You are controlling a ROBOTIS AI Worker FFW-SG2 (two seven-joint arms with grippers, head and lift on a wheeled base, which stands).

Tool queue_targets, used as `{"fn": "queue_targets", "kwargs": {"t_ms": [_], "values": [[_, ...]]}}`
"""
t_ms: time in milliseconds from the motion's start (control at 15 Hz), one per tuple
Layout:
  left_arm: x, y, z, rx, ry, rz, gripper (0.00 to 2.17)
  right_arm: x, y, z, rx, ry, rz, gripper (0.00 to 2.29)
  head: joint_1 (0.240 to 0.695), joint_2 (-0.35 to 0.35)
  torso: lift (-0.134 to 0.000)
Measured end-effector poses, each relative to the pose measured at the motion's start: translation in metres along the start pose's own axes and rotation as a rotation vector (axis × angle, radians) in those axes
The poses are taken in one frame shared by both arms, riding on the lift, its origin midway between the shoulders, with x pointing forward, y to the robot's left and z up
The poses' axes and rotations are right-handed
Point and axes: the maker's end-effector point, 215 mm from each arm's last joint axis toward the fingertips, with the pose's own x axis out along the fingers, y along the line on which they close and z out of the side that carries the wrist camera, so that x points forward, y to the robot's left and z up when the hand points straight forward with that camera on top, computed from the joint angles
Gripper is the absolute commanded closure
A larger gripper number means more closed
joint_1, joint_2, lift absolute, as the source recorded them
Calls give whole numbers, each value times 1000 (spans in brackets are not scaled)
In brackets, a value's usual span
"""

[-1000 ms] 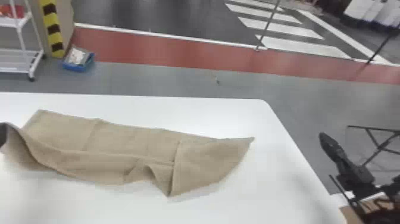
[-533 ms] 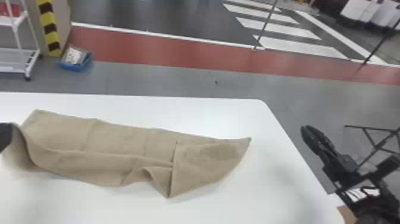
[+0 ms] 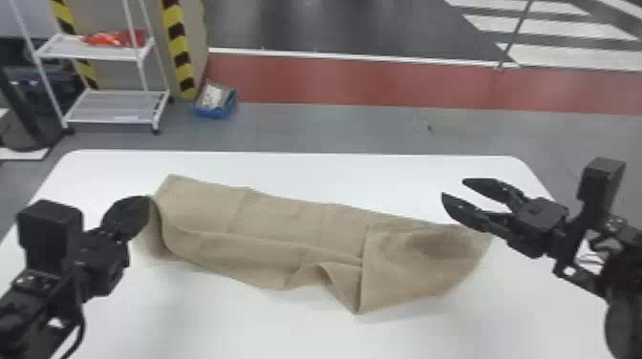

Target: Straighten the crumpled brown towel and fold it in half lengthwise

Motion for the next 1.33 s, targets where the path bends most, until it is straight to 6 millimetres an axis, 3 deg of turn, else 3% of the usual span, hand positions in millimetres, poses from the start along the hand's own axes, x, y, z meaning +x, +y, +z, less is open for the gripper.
{"fn": "queue_targets", "kwargs": {"t_ms": [200,333,533,933,1333], "values": [[-1,-2,-5,0,3,-11,1416,41,42,-18,-105,117,52,589,695,4,-124],[-1,-2,-7,0,5,-13,1416,60,58,-38,-121,221,51,589,695,37,-124],[-1,-4,-7,-1,5,-16,1416,72,59,-60,-57,378,17,589,695,42,-124],[-2,-8,-9,2,8,-22,1416,93,54,-78,84,516,-2,593,695,43,-124],[-3,-10,-10,4,6,-26,1416,112,56,-75,144,582,27,593,695,53,-124]]}}
